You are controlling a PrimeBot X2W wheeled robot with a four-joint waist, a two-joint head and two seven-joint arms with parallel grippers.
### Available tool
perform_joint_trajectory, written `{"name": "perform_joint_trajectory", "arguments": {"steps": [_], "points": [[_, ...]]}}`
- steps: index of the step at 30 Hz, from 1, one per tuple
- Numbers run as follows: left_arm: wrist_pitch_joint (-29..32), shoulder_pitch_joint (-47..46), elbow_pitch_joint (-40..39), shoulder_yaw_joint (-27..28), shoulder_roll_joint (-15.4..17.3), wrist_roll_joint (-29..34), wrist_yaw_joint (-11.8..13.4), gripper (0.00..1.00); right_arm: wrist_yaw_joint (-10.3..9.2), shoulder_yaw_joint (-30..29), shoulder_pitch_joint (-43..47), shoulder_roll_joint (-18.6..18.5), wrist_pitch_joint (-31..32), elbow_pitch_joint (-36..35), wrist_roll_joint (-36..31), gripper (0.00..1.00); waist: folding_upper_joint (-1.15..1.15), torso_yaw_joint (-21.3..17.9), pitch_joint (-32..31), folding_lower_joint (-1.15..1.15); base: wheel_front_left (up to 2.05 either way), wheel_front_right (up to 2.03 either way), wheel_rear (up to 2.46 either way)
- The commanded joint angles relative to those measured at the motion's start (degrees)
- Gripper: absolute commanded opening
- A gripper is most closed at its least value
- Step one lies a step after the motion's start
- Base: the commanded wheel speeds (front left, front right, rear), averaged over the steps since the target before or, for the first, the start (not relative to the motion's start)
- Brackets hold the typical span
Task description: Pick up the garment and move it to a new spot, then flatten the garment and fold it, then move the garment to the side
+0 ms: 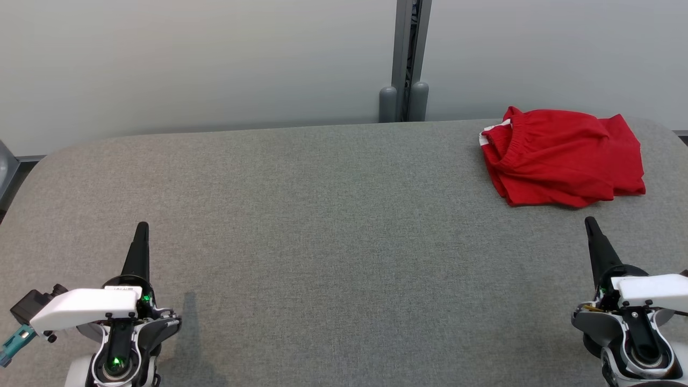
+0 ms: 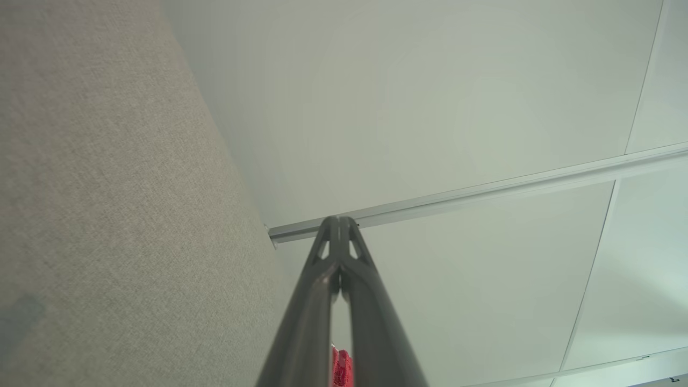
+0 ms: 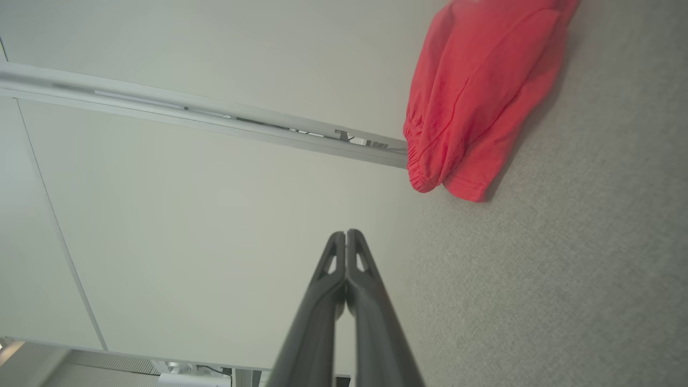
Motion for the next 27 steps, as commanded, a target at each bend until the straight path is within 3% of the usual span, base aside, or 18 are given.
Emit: {"name": "perform_joint_trajectory", "arguments": {"steps": [1, 27], "points": [[0.33, -1.73, 0.04, 0.43, 0.31, -1.11, -0.53, 0.00, 0.13, -0.49, -0.74, -0.04, 0.62, 0.08, 1.24, 0.00, 0.00, 0.01, -0.03, 0.00, 0.00, 0.00, 0.00], [2.97, -3.58, 1.28, 1.39, 0.37, -9.65, -1.09, 0.00, 0.14, -1.53, -2.21, 0.33, 2.91, 1.54, 9.90, 0.00, 0.00, 0.17, -0.48, 0.00, 0.00, 0.00, 0.00]]}}
